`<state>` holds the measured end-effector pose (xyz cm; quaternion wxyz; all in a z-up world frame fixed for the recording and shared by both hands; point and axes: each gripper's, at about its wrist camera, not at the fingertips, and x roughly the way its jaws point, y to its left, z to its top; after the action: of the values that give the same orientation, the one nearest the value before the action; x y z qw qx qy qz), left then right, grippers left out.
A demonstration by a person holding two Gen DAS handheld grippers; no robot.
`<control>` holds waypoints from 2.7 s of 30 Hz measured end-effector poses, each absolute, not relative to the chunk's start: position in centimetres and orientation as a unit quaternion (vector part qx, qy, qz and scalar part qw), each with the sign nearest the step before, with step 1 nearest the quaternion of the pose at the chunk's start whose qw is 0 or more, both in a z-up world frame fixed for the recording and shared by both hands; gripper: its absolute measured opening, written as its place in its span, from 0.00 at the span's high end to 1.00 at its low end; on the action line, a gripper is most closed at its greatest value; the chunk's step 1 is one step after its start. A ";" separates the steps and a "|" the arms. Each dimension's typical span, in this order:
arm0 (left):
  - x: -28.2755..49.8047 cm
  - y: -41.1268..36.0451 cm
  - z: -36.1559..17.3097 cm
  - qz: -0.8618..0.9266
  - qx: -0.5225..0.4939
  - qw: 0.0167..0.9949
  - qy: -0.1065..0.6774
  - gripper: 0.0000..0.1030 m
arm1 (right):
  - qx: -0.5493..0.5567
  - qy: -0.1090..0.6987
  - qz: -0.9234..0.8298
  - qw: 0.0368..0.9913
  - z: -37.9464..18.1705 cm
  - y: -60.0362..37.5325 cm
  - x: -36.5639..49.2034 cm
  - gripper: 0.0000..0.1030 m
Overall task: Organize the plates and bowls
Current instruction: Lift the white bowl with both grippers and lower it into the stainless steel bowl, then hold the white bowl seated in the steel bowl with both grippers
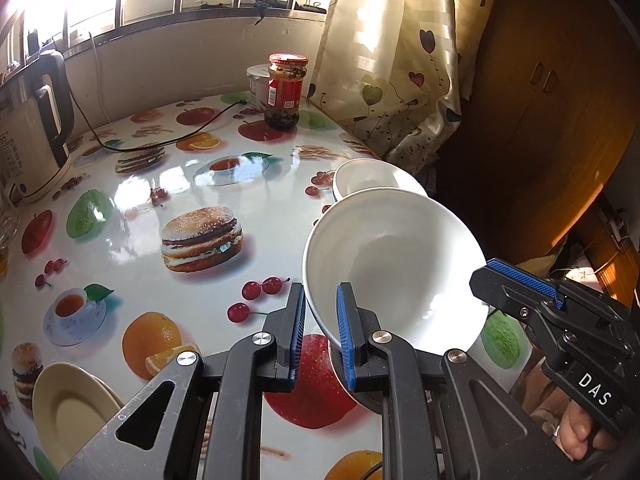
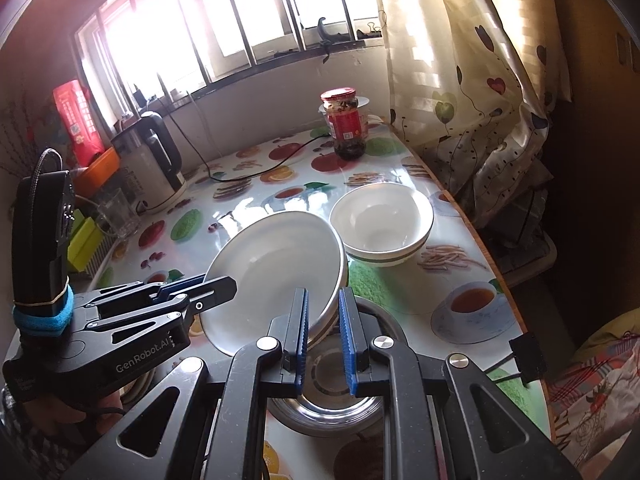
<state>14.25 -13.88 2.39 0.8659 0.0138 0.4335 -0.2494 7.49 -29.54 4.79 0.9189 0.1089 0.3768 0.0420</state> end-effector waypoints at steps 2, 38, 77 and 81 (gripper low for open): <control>14.0 -14.1 2.2 -0.253 0.013 0.864 0.436 0.84 | 0.111 0.378 0.039 0.918 4.6 -29.8 7.2 0.85; 12.6 -17.3 -1.1 -0.269 0.041 0.836 0.476 0.84 | 0.136 0.411 0.012 0.901 1.4 -31.9 4.9 0.85; 12.3 -17.8 -1.1 -0.262 0.056 0.840 0.471 0.83 | 0.141 0.414 0.012 0.899 1.1 -31.8 4.5 0.84; 12.3 -17.7 -1.1 -0.262 0.056 0.840 0.472 0.83 | 0.140 0.414 0.012 0.899 1.1 -31.6 4.6 0.84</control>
<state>12.30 -17.74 -1.10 0.8401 0.0559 0.4715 -0.2624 4.55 -31.59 1.08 0.8991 0.1401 0.4144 0.0121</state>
